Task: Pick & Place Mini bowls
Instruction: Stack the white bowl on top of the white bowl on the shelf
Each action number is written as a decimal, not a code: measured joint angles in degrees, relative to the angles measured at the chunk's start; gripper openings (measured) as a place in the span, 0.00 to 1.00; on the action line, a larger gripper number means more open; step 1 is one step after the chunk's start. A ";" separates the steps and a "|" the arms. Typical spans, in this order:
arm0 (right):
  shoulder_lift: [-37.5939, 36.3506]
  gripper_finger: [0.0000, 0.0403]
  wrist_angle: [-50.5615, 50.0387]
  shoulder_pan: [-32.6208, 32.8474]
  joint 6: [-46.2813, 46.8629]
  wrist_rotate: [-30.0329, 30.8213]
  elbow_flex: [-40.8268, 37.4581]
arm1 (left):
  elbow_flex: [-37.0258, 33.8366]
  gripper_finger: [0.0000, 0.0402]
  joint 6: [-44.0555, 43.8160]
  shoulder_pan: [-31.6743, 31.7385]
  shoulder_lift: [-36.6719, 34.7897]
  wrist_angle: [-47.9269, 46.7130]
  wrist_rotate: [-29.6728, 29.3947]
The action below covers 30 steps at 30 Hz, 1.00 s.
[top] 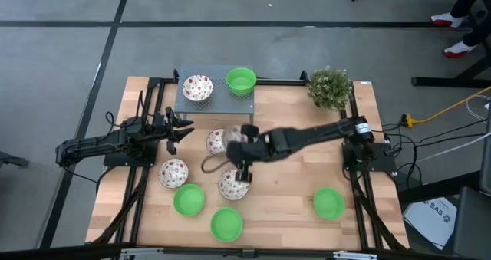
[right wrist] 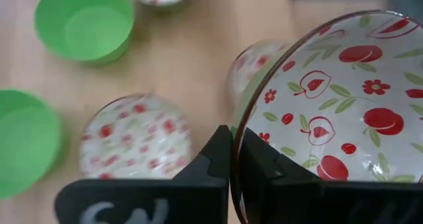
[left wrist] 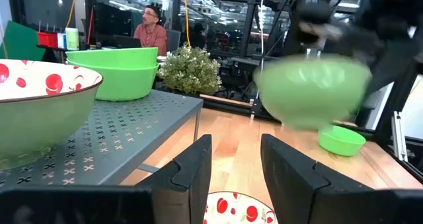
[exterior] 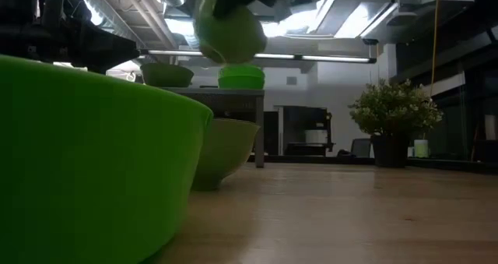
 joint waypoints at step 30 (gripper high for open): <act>-0.04 0.04 5.61 -26.14 -40.38 -8.48 11.79 | 0.00 0.31 0.00 -0.01 0.00 0.00 0.00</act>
